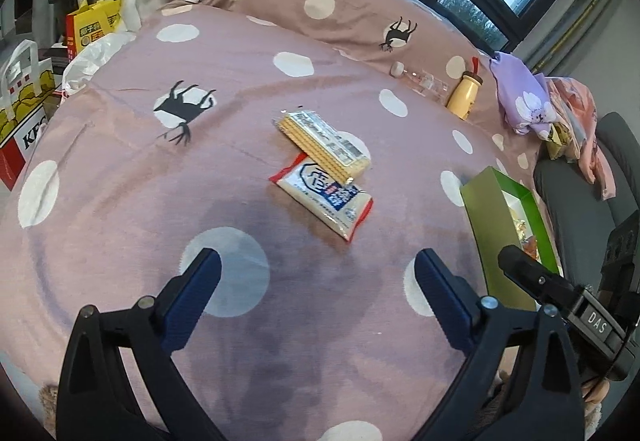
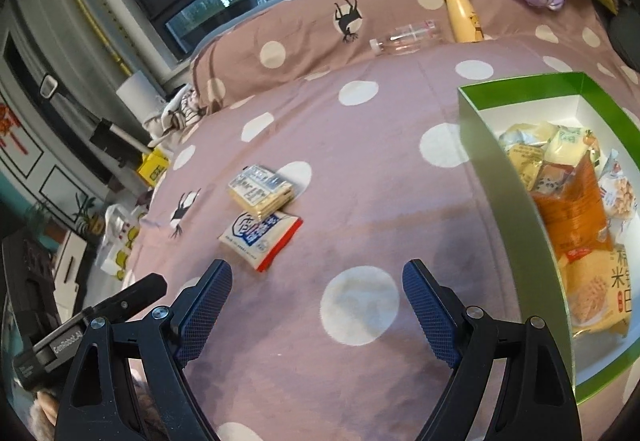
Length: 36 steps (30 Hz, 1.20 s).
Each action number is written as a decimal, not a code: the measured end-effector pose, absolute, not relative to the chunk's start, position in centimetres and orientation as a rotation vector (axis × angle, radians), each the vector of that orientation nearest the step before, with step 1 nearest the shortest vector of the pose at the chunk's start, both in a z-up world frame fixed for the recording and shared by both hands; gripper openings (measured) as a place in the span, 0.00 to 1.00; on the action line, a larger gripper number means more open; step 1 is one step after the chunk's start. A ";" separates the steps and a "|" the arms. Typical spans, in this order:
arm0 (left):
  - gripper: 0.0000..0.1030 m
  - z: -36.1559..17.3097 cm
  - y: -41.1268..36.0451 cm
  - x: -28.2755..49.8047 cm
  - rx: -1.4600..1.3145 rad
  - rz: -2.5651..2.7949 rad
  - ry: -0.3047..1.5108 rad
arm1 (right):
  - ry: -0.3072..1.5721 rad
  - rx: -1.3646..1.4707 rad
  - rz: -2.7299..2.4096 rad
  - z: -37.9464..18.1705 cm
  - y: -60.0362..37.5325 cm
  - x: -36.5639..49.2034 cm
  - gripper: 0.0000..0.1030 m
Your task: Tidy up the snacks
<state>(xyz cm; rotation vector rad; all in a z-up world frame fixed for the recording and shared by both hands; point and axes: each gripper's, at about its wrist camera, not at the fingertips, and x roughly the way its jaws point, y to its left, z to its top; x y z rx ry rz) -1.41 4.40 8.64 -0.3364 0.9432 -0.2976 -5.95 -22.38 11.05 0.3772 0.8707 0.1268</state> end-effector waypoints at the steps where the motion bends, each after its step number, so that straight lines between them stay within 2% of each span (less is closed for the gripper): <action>1: 0.95 8.6 4.6 -1.4 -0.339 -0.297 0.944 | 0.873 0.381 0.126 11.0 -22.3 -6.0 0.86; 4: 0.95 8.4 4.9 -1.4 -0.343 -0.292 0.949 | 0.873 0.394 0.124 10.8 -21.9 -5.9 0.95; 36: 0.95 7.9 5.0 -1.2 -0.331 -0.288 0.957 | 0.876 0.426 0.117 9.6 -21.2 -5.6 0.95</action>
